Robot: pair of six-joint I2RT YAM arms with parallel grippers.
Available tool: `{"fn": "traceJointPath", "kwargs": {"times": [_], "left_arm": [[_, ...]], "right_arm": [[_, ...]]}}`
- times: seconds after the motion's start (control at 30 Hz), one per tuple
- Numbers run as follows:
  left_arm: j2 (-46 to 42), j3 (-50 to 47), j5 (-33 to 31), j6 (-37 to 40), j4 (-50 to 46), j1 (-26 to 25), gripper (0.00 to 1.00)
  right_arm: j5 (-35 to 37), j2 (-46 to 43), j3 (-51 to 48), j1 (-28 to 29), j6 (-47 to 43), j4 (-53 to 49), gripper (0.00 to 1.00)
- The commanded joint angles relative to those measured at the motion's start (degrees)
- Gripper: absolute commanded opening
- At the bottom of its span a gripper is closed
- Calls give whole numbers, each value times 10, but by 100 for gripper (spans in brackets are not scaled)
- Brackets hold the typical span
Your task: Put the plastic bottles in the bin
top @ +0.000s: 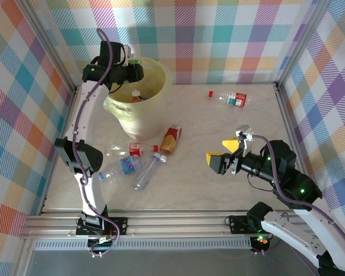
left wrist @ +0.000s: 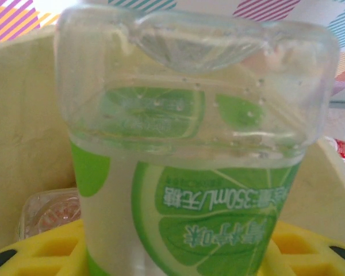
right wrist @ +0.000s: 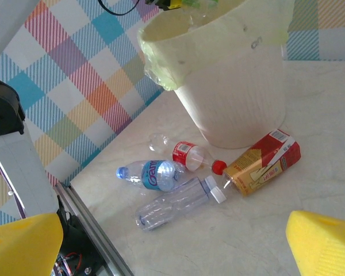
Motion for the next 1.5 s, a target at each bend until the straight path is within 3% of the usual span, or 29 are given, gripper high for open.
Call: {"fn": "traceJointPath", "kwargs": {"times": [0.0,0.37,0.87,1.0,1.17,1.37,1.47], "left_arm": [[11,12,-27,25,-27,7,51],[32,22,-75,13,-71,13,60],[-33,39,-25,10,-81,17,98],[-73,23,10,23,-74,17,100],[-158,-59,82,49,-56,17,100],[-302,-249,185,73,-39,13,100],[-367,-333,187,69,-51,-3,100]], "right_arm": [[8,6,-4,-1,7,-7,100],[9,20,-4,-1,4,-14,100],[-2,6,-9,-1,2,-17,100],[-8,1,-10,-1,-1,-19,100],[-32,1,-9,-1,-6,-20,100],[-81,1,-6,-2,-14,-24,100],[-108,4,0,-1,-21,-36,100]]}}
